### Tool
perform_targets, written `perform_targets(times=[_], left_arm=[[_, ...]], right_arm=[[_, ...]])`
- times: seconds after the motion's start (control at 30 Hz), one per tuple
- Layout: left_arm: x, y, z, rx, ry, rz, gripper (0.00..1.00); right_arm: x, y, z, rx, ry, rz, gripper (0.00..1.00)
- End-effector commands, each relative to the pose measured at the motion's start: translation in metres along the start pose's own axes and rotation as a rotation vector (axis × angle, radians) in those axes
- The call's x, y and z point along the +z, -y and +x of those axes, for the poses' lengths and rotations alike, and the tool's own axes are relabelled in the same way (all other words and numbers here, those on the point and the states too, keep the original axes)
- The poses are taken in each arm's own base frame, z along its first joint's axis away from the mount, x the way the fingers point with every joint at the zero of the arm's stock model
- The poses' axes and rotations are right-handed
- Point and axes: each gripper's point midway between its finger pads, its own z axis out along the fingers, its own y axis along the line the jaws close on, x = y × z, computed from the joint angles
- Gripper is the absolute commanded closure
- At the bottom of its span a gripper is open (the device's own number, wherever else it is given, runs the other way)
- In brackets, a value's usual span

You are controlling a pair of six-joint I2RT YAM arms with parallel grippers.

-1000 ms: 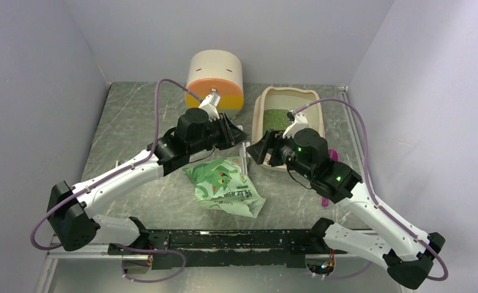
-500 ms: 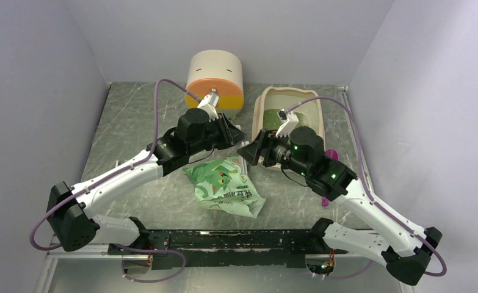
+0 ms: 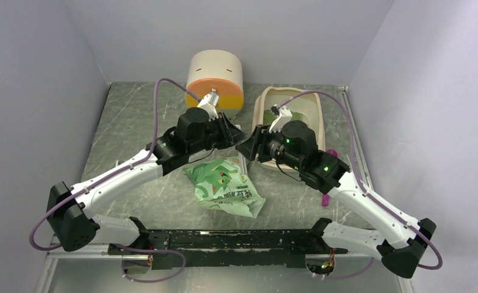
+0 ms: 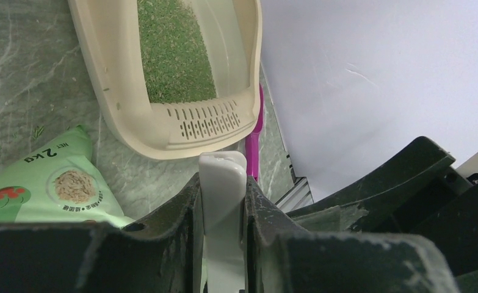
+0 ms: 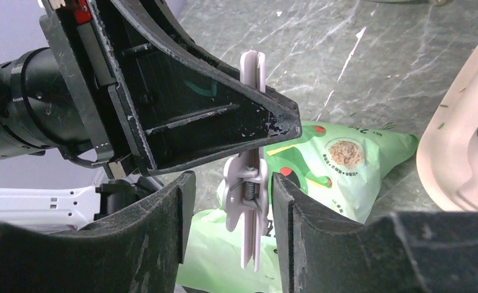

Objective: Fill the litter box with clean litter
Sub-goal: Pick up the clamp at the center of the board.

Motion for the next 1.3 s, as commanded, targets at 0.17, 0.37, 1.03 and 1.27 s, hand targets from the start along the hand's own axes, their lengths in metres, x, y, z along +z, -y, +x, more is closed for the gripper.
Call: perform_targets(times=[0.17,0.37,1.03,1.27], left_arm=[[-0.004,0.016,-0.014,0.013,0.036,0.025,0.95],[-0.009,0.020,-0.016,0.051,0.041,0.047,0.35],[-0.064,0.046,-0.037,0.219,0.107,0.138,0.03],[-0.024,0.040,-0.031,0.097,0.049,0.075,0.06]], right_arm=[[-0.004,0.000,-0.009,-0.041,0.000,0.025,0.68],[-0.002,0.009,-0.008,-0.055,-0.001,0.074,1.00],[-0.013,-0.002,-0.022,-0.105,0.018,-0.077,1.00],[-0.010,-0.011,-0.027,-0.108,0.045,-0.129,1.00]])
